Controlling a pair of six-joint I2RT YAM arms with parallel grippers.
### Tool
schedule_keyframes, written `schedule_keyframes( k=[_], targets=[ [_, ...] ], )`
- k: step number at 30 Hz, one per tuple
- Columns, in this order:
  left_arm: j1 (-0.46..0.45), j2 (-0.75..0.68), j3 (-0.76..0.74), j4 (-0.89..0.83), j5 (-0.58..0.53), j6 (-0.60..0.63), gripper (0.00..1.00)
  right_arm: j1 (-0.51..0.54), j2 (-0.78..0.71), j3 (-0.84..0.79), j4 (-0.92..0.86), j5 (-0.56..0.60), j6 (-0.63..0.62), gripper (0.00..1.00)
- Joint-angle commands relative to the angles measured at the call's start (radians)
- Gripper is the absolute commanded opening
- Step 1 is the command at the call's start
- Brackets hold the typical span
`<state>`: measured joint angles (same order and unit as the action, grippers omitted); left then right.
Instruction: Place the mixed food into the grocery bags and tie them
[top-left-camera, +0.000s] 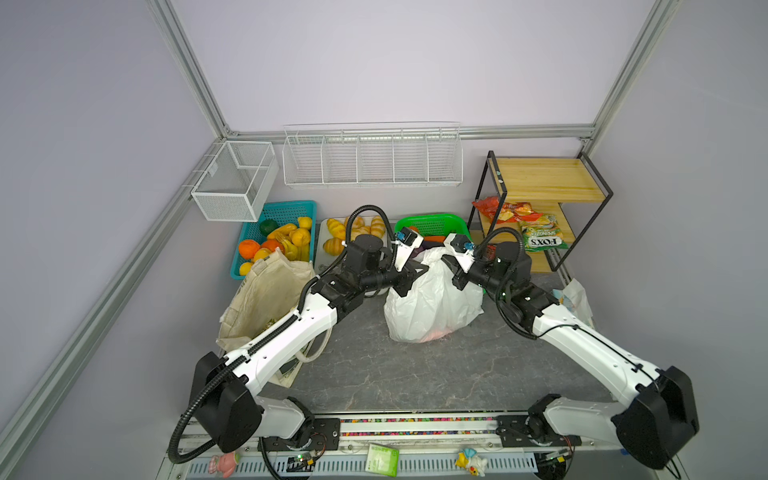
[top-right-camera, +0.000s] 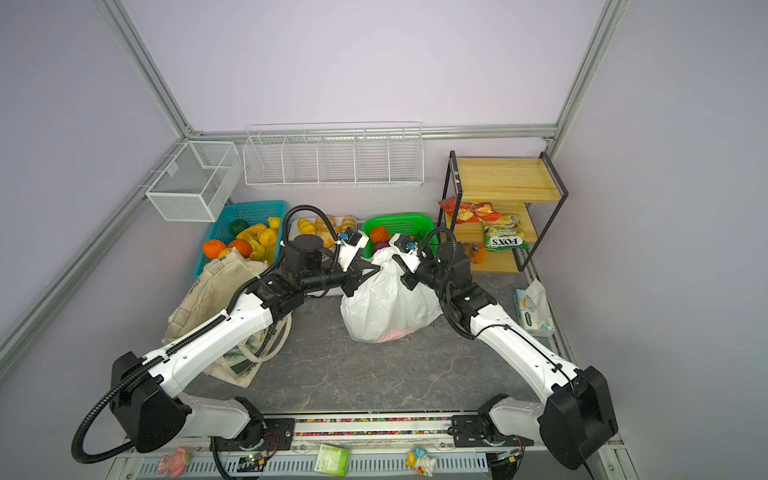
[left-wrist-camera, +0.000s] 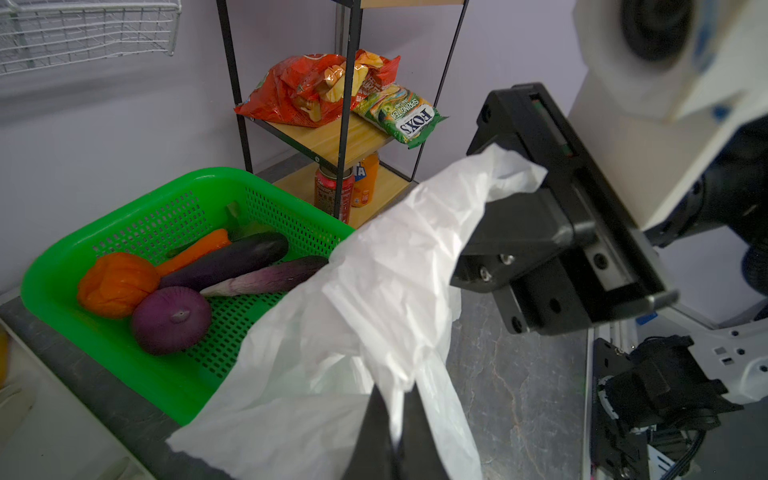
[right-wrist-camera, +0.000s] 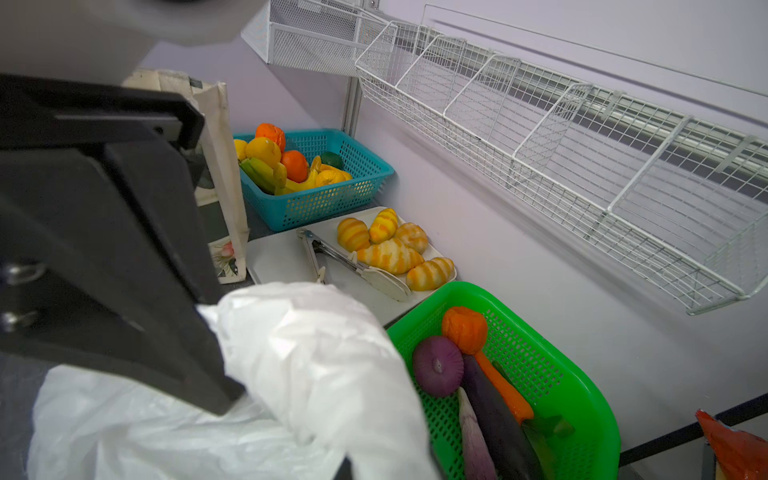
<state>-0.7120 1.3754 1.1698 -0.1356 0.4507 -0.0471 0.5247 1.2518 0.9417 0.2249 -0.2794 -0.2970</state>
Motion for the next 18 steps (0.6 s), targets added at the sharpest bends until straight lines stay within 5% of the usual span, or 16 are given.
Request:
schedule_keyframes(
  k=[1,10,18],
  targets=[
    [-0.003,-0.001,-0.009,0.074,0.051,-0.077,0.06,-0.007,-0.013,-0.035,0.092,-0.042,0.078,0.06],
    [0.055,-0.006,0.079,-0.078,0.118,0.116,0.41,-0.006,-0.003,-0.043,0.078,-0.072,0.07,0.06],
    [0.154,0.018,0.165,-0.151,0.18,0.236,0.49,-0.008,0.003,-0.038,0.07,-0.075,0.062,0.06]
  ],
)
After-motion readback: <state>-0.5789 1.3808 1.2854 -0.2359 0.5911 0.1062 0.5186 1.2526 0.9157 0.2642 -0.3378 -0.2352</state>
